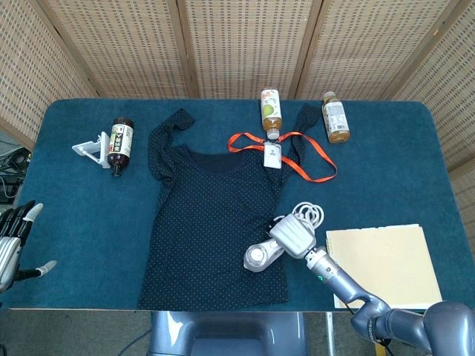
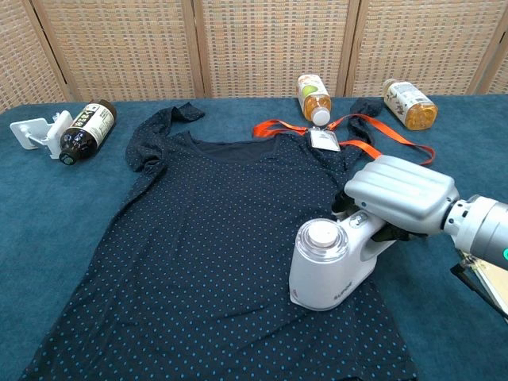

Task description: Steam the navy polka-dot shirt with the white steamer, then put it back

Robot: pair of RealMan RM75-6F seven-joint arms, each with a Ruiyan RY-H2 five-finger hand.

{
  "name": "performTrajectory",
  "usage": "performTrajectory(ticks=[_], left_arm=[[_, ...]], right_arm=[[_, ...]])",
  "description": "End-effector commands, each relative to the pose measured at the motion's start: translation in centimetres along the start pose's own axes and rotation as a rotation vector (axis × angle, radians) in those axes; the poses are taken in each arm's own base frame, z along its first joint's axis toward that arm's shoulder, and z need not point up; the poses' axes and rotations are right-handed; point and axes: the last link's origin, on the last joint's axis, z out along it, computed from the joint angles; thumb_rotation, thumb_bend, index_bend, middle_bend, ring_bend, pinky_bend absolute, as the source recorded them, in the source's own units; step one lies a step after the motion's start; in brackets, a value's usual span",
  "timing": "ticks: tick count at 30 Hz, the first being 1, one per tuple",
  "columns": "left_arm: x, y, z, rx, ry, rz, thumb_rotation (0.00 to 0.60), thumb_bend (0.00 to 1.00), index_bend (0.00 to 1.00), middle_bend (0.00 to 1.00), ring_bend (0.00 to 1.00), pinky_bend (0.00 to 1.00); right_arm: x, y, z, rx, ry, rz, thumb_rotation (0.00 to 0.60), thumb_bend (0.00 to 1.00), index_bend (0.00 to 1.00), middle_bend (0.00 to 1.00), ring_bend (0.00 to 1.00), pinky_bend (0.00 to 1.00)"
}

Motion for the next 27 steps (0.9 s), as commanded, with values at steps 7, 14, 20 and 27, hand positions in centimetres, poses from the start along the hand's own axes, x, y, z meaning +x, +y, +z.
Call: performTrajectory(ticks=[7,14,20,27], left_arm=[[0.1,-0.2,0.0,0.006,0.002,-0.004,0.6,0.0,0.0,0.0,0.0,0.0],[0.2,-0.2,0.0,0.007,0.003,-0.007,0.6,0.0,0.0,0.0,0.0,0.0],[0.2,-0.3,0.0,0.009,0.004,-0.009,0.6,0.0,0.0,0.0,0.0,0.0],[0.2,-0.4,-0.1,0.009,0.004,-0.009,0.6,0.0,0.0,0.0,0.0,0.0]], right_arm=[[0.3,-5.1,0.6,0.129,0.007,0.026,0.6,1.0,0.8,0.64,0.75,1.0],[0.9,-8.3,0.3,0.215,0.002,0.023,0.6,1.0,0.8,0.64,0.75,1.0],[1.2,-8.7,0.3,0.215,0.007,0.016,0.6,1.0,0.8,0.64,0.75,1.0],[0.9,-5.4,0.2,0.124,-0.002,-0.016,0.6,1.0,0.8,0.64,0.75,1.0]])
